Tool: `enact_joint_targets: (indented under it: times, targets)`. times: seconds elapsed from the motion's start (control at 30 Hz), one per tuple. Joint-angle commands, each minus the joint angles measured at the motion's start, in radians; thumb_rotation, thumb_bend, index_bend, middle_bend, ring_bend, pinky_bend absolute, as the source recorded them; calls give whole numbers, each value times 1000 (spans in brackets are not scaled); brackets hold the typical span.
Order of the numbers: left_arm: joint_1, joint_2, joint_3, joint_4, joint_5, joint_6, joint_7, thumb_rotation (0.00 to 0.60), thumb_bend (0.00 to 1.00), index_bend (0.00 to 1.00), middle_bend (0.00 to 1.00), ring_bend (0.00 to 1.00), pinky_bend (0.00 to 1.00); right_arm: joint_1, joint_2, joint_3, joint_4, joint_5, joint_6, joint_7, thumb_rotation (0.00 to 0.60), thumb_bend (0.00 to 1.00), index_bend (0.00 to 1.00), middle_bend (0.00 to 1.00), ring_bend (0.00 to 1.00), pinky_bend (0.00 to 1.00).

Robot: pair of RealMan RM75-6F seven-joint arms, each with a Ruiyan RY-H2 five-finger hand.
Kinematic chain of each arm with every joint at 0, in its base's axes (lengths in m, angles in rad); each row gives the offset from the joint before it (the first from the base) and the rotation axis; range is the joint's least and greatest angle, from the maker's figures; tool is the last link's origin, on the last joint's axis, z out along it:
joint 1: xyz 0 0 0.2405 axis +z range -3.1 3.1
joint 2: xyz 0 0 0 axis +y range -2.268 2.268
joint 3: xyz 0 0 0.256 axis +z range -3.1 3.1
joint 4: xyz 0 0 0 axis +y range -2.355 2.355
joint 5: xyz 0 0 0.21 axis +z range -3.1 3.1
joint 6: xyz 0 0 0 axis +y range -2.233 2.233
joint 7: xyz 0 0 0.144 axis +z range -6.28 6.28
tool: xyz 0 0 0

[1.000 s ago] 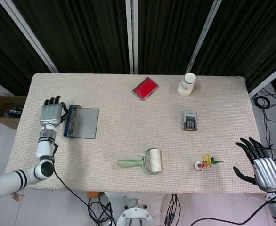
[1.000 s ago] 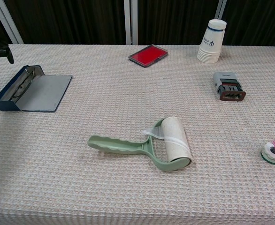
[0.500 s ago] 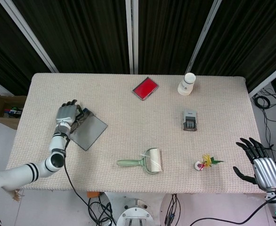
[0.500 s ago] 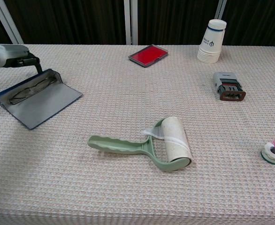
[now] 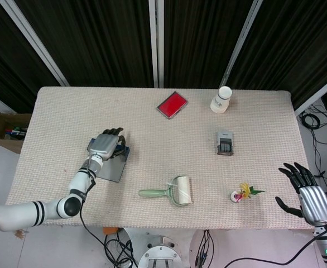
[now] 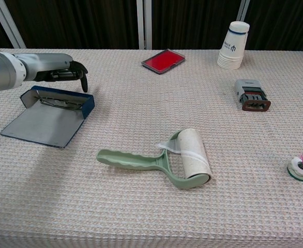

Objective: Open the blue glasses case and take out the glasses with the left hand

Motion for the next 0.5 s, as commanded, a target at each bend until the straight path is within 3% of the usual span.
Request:
enact_joint_targets:
  times: [0.03,0.1,0.2,0.5]
  targets:
    - [25,4,24,1,90,101,-11,237,553,278,53,59,107,1,-1,0,0,-1,0,0,600,203,180,128,0,107]
    - [34,2,38,19,114,126,-7,463,498,267,52,59,107,1,-2,0,2,-1,-1,2,600,203,180,128,0,107]
    - [40,1,51,32,111,126,-5,593,458,280,53,59,107,2,-6,0,6,-2,-3,6,600,202,180,128,0,107]
    - [29,-41,62,92,77,114,21,600,420,340,57,59,107,0,-7,-1,13,-2,2,12,600,202,180,128,0,107]
